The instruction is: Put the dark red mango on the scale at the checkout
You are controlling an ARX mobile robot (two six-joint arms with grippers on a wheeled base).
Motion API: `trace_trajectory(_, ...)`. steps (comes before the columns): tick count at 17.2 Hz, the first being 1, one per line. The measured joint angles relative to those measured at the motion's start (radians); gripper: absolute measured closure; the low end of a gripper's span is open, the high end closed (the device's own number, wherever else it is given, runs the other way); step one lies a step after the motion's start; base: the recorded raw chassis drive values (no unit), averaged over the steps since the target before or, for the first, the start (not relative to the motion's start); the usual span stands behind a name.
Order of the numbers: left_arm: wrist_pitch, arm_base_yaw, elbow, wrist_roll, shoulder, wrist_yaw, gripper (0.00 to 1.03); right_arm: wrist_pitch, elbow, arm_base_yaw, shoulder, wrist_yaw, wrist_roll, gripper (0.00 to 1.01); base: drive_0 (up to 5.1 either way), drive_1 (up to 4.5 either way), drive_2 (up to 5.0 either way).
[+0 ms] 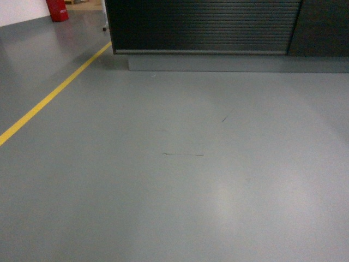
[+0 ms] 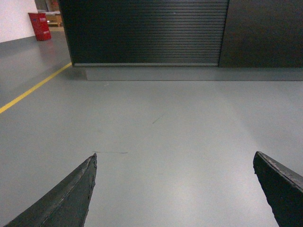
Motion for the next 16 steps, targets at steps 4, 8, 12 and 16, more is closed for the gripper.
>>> trace_trajectory(4, 0.0, 0.0, 0.0, 0.0, 0.0, 0.0, 0.05, 0.0, 0.0, 0.0, 0.0, 0.0, 0.0, 0.03, 0.0, 0.0, 0.0)
trace_trajectory(8, 0.0, 0.0, 0.0, 0.0, 0.0, 0.0, 0.05, 0.0, 0.0, 0.0, 0.0, 0.0, 0.0, 0.03, 0.0, 0.0, 0.0)
trace_trajectory(12, 0.0, 0.0, 0.0, 0.0, 0.0, 0.0, 0.05, 0.0, 0.0, 0.0, 0.0, 0.0, 0.0, 0.03, 0.0, 0.0, 0.0)
trace_trajectory(16, 0.0, 0.0, 0.0, 0.0, 0.0, 0.0, 0.05, 0.0, 0.0, 0.0, 0.0, 0.0, 0.0, 0.03, 0.0, 0.0, 0.0)
